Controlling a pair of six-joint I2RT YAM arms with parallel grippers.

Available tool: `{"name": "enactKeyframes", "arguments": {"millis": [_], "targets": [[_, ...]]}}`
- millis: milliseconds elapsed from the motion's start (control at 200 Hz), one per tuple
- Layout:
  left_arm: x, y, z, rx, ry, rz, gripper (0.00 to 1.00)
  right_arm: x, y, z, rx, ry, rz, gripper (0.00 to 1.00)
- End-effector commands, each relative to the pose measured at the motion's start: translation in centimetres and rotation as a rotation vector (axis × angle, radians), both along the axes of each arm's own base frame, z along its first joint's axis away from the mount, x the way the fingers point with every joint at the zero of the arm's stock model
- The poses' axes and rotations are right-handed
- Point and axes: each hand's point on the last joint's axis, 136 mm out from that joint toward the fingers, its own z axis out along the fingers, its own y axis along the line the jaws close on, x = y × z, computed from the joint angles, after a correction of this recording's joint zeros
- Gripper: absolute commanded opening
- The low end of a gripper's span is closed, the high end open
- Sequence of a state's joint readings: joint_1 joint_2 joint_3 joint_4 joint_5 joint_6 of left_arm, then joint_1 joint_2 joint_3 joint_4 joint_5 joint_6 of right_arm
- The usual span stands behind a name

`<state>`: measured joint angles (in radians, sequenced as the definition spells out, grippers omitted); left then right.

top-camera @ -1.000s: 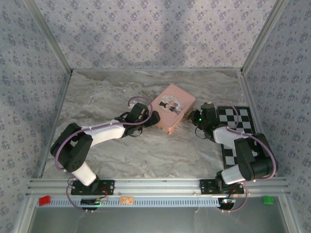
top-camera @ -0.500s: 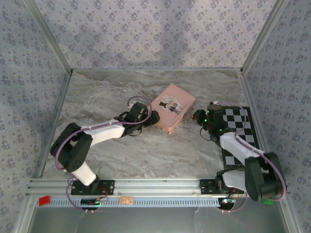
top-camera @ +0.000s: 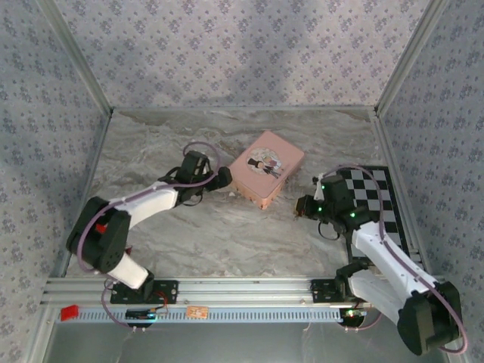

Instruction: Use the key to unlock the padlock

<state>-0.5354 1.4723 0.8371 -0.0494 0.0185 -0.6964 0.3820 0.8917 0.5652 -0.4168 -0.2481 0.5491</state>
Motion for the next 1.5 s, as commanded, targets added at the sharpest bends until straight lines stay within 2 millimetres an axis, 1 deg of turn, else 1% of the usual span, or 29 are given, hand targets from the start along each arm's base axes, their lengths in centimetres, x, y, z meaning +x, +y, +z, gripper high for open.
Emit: {"name": "enactKeyframes", "arguments": {"millis": [0,115,180,200,240,265,395,520,620,700,880,994,1194,1339,1429,1494], "targets": [[-2.0,2.8,1.9,0.073,-0.079,-0.015,1.0,-3.3,-0.2,-1.2,-0.043,0.078,0.065,0.0],[-4.4,5.6,2.3,0.087,-0.139,0.024,1.0,-4.5,-0.1,-2.5,-0.03,0.122,0.079,0.0],[-5.7,7.2,2.5,0.099,-0.179,0.052,1.0,-4.8,0.1,-3.2,-0.025,0.141,0.089,0.0],[-6.1,7.6,2.3,0.105,-0.185,0.06,1.0,-4.9,0.1,-3.4,-0.024,0.147,0.092,0.0],[-6.9,8.6,2.7,0.105,-0.217,0.082,1.0,-5.0,0.4,-3.6,-0.017,0.153,0.109,0.0],[-7.4,9.2,2.5,0.108,-0.227,0.094,1.0,-5.0,0.6,-3.7,-0.012,0.154,0.12,0.0],[-9.6,10.9,2.6,0.072,-0.292,0.129,1.0,-5.2,1.4,-4.8,0.0,0.182,0.141,0.0],[-10.8,11.8,2.8,0.052,-0.325,0.147,1.0,-5.3,2.6,-6.0,0.028,0.227,0.163,0.0],[-11.2,12.3,3.1,0.05,-0.348,0.164,1.0,-5.3,3.4,-6.6,0.019,0.234,0.184,0.0],[-11.3,12.4,3.3,0.043,-0.363,0.164,1.0,-5.2,3.9,-6.9,0.019,0.238,0.196,0.0],[-11.1,12.5,3.6,0.048,-0.379,0.169,1.0,-5.5,4.4,-8.1,0.012,0.278,0.21,0.0],[-11.0,12.4,3.5,0.04,-0.381,0.171,1.0,-5.8,4.3,-8.7,-0.002,0.304,0.21,0.0],[-11.0,12.5,3.1,0.048,-0.372,0.172,1.0,-6.0,3.3,-9.3,-0.054,0.319,0.192,0.0],[-11.0,12.5,3.1,0.053,-0.374,0.172,1.0,-6.0,3.0,-9.0,-0.068,0.302,0.191,0.18],[-11.0,12.5,3.2,0.053,-0.378,0.173,1.0,-5.8,2.8,-8.6,-0.078,0.278,0.182,0.24],[-11.0,12.5,3.2,0.05,-0.377,0.174,1.0,-5.7,2.5,-8.3,-0.086,0.267,0.177,0.26]]}}
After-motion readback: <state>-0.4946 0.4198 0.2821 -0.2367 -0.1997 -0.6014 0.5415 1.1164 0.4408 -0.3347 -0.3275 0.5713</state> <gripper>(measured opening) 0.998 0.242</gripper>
